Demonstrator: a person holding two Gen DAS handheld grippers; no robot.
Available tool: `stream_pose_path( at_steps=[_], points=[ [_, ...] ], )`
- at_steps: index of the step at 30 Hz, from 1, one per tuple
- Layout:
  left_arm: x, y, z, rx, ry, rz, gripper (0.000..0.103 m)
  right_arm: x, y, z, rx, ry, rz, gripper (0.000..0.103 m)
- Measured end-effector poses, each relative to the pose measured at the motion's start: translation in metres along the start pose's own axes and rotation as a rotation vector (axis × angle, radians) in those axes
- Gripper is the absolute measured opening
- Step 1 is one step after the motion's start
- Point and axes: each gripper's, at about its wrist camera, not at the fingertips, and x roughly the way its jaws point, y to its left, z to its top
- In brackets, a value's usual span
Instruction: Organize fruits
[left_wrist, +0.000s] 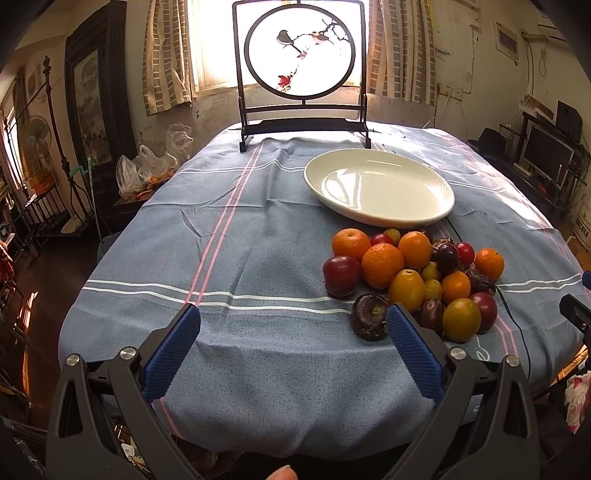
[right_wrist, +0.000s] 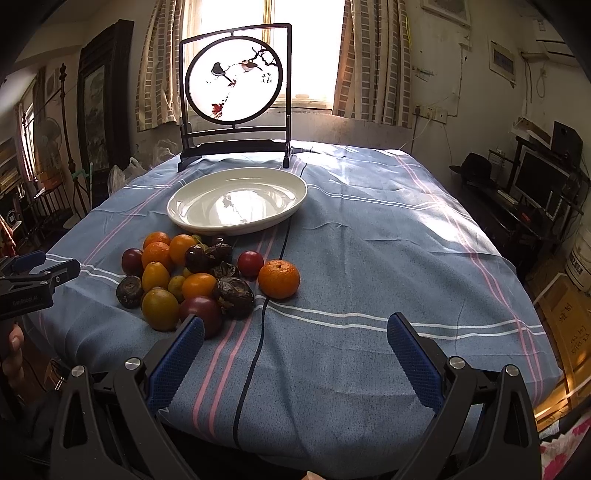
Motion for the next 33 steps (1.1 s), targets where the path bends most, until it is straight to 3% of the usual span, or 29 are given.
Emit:
stream_pose_path(
  at_steps=[16,25,31,33],
  points=[
    [-0.004,-0.005,0.004,0.020,-0.025,0.023,0.099,-0.005,0.004,0.002,-0.020,-0.015,0.019,0.099],
    [-0.005,0.002,0.000,-0.046,-0.021,0.028,0.099,-0.005,0.003,0.001,-0.024,-0.005,0.026,0.099],
    [0.001,0.007,-0.031,-0.094,0.077,-0.001,0.099,-0.002,0.006,-0.004,-0.051,-0.007,0.052,0.099],
    [0.001,0.011,-0.033,-0.120,0.094,-0.044,0.099,0.005,0.014,-0.007,-0.078,0.008,0.083,0.091]
  ],
)
